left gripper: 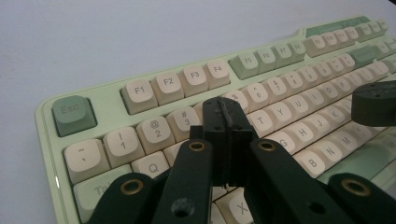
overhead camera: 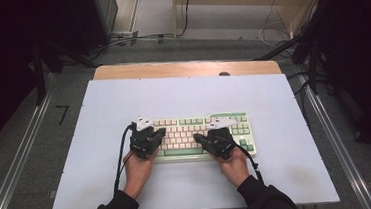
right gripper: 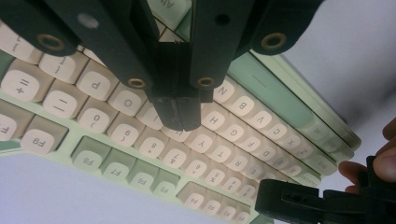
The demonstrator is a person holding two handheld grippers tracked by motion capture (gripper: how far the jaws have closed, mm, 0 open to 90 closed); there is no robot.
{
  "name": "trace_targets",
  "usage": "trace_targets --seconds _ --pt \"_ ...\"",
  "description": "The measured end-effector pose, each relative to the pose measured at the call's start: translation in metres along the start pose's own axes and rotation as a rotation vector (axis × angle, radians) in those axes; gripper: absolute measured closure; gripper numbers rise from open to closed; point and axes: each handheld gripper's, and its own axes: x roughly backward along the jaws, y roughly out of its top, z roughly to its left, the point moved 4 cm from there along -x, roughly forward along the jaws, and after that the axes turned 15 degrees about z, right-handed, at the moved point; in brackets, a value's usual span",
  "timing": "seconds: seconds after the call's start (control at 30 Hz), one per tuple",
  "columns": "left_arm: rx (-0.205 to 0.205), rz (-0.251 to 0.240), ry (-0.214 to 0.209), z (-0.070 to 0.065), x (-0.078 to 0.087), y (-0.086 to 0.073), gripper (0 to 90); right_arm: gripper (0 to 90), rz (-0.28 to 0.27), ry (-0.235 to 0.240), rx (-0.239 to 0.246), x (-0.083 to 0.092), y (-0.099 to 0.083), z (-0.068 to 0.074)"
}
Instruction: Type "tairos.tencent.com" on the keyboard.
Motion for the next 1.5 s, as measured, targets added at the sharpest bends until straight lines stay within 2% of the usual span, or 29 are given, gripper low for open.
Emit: trace_targets --seconds 0.73,1.5 --pt "0.001 -0.005 0.003 0.001 0.001 0.000 90.0 87.4 0.022 0.018 0.066 -0.012 0.003 0.016" --pt "0.000 -0.004 -0.001 0.001 0.001 0.000 90.0 87.3 0.034 0.014 0.069 -0.017 0.003 0.018"
